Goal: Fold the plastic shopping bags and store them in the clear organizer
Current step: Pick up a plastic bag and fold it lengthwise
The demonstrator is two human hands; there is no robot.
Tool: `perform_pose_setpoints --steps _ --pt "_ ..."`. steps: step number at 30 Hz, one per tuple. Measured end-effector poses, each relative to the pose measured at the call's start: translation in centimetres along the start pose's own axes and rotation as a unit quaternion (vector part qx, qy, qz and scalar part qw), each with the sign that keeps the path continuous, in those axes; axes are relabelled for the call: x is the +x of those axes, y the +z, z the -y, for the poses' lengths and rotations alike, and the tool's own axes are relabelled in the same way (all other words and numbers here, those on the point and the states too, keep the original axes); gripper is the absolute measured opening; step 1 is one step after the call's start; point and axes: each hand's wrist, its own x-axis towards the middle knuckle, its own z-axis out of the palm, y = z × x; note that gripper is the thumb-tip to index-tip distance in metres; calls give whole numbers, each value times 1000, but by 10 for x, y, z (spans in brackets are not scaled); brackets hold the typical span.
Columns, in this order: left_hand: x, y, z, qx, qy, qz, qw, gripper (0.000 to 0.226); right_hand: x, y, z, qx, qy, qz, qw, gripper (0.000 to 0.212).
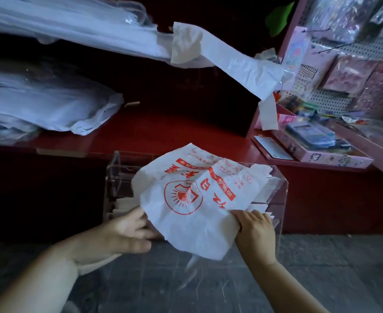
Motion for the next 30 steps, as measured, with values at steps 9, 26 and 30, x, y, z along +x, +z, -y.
perform_pose_setpoints --steps 9,26,30 --pt "28 14 13 -70 50 -360 929 25 -15 13 5 40 -86 142 985 40" --pt "42 -12 16 53 38 -291 954 25 37 8 -47 488 409 174 751 12" --pt "49 -20 13 7 28 -348 937 33 35 3 -59 537 420 169 712 21"
